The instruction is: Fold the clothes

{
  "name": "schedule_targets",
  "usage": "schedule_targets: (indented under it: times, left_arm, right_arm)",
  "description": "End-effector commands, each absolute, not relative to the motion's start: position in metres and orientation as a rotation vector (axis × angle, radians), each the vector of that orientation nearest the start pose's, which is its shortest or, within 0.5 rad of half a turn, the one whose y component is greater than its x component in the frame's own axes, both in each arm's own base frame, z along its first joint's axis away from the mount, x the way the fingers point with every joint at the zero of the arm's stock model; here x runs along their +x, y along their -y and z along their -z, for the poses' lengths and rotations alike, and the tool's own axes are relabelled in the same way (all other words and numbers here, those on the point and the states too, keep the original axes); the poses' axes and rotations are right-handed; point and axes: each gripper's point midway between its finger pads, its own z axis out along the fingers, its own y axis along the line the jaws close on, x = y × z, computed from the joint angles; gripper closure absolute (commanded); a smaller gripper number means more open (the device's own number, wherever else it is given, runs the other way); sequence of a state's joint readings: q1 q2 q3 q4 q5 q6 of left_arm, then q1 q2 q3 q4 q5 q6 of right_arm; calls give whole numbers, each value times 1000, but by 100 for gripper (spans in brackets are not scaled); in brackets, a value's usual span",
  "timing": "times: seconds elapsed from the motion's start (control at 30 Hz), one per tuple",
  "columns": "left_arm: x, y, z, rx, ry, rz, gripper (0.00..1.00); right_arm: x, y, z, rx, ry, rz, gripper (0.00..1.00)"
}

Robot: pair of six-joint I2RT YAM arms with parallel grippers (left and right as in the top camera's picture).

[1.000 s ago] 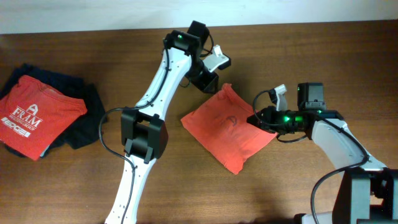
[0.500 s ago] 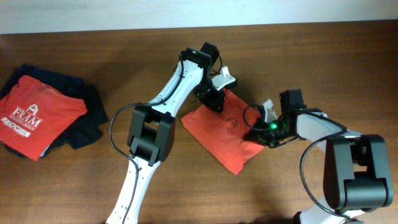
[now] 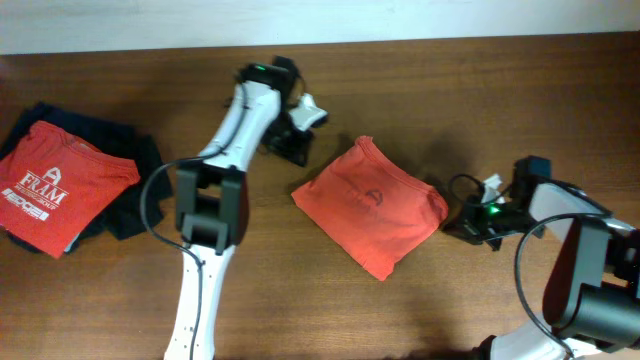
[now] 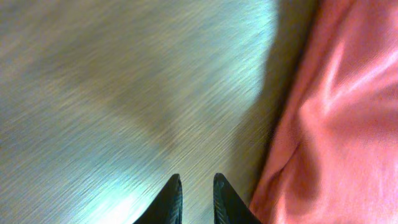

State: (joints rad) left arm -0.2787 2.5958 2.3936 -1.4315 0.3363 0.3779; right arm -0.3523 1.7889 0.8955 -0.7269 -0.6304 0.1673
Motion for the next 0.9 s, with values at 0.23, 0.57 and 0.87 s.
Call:
schedule_targets:
  times: [0.23, 0.57, 0.87]
  left_arm:
    - [475, 256, -125, 1007, -2571, 918, 73]
    - [449, 306, -71, 1183, -2580, 895, 73]
    - [433, 311, -19, 1249, -2648, 795, 73]
  right_arm:
    - [330, -36, -102, 287, -2241, -1602, 94]
    - [342, -60, -53, 320, -2560, -1272, 94]
    - [349, -62, -12, 377, -2756, -816, 93]
